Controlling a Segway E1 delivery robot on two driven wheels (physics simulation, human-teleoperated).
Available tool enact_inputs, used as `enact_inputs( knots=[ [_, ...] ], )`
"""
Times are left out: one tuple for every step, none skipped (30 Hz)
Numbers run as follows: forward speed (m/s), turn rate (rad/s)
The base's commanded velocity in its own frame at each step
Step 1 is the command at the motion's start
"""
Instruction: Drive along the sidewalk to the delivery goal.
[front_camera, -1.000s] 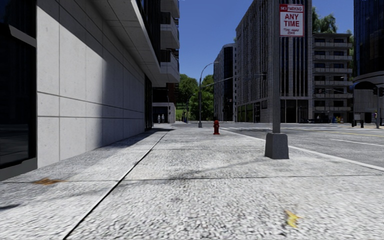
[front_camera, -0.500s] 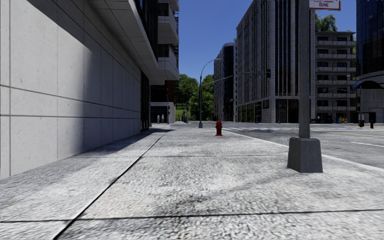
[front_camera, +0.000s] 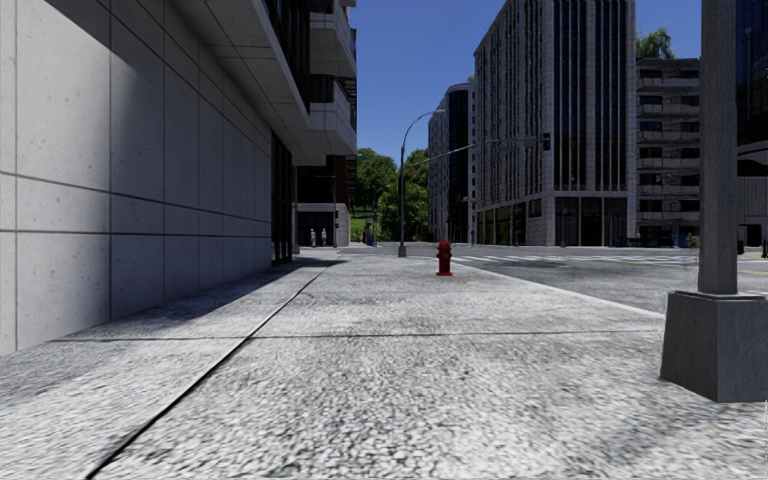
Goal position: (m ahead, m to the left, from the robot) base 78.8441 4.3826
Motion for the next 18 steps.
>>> enact_inputs(
  knots=[
    [2.00, 0.00],
    [2.00, 0.00],
    [2.00, 0.00],
    [2.00, 0.00],
    [2.00, 0.00],
    [2.00, 0.00],
    [2.00, 0.00],
    [2.00, 0.00],
    [2.00, 0.00],
    [2.00, 0.00],
    [2.00, 0.00],
    [2.00, 0.00],
    [2.00, 0.00],
    [2.00, 0.00],
    [2.00, 0.00],
    [2.00, 0.00],
    [2.00, 0.00],
    [2.00, 0.00]
  ],
)
